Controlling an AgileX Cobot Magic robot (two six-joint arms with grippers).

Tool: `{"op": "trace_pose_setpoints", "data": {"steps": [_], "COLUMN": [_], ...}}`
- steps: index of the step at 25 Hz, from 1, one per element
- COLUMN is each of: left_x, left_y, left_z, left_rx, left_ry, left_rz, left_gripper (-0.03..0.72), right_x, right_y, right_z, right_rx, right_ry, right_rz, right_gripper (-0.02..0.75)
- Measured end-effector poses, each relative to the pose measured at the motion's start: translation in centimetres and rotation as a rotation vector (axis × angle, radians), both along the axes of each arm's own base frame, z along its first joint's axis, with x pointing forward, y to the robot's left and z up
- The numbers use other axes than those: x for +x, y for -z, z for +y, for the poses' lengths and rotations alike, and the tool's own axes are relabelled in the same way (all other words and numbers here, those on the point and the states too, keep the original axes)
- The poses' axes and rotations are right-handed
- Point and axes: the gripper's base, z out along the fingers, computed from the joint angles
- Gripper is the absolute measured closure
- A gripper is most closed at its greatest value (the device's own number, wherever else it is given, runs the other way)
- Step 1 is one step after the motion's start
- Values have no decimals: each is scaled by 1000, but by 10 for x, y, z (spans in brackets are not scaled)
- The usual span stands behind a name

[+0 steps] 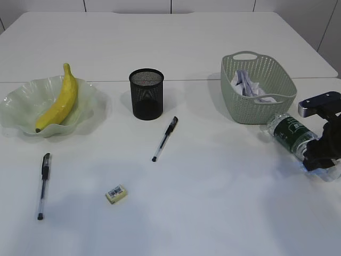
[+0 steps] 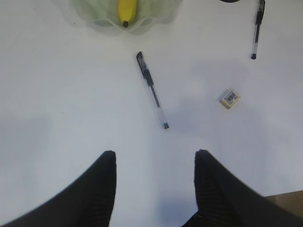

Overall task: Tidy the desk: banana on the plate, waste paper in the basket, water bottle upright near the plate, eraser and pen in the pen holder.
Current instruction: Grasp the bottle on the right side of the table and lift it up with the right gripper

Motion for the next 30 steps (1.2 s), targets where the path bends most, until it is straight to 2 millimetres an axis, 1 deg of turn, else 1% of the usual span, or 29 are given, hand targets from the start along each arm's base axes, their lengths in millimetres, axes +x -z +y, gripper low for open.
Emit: {"op": "trace_pose_setpoints", "data": {"steps": [3,6,11,14,20,26,30], "left_x": [0,0,0,0,0,0,1], "left_y": [0,0,0,0,0,0,0], "left_z": [0,0,0,0,0,0,0], "left_rx": [-1,-4,-4,-4,-4,-4,-4], "left_ry": [0,1,1,1,1,1,0], "left_rz": [0,0,0,0,0,-2,-7], "left_gripper": [307,307,307,307,307,307,307], "right_x": [-1,-1,-2,-5,-14,-22,-26], "right_y": [0,0,0,-4,-18,-42,-50], "right_z": [0,1,2,3,4,6,8], "right_rx": [3,10,29,36,48,46,60], "right_ry": [0,5,17,17,9,-4,-23], "right_rz": [9,16,40,54,98,72,74], "right_gripper": [354,386,393,395,397,408,408]}}
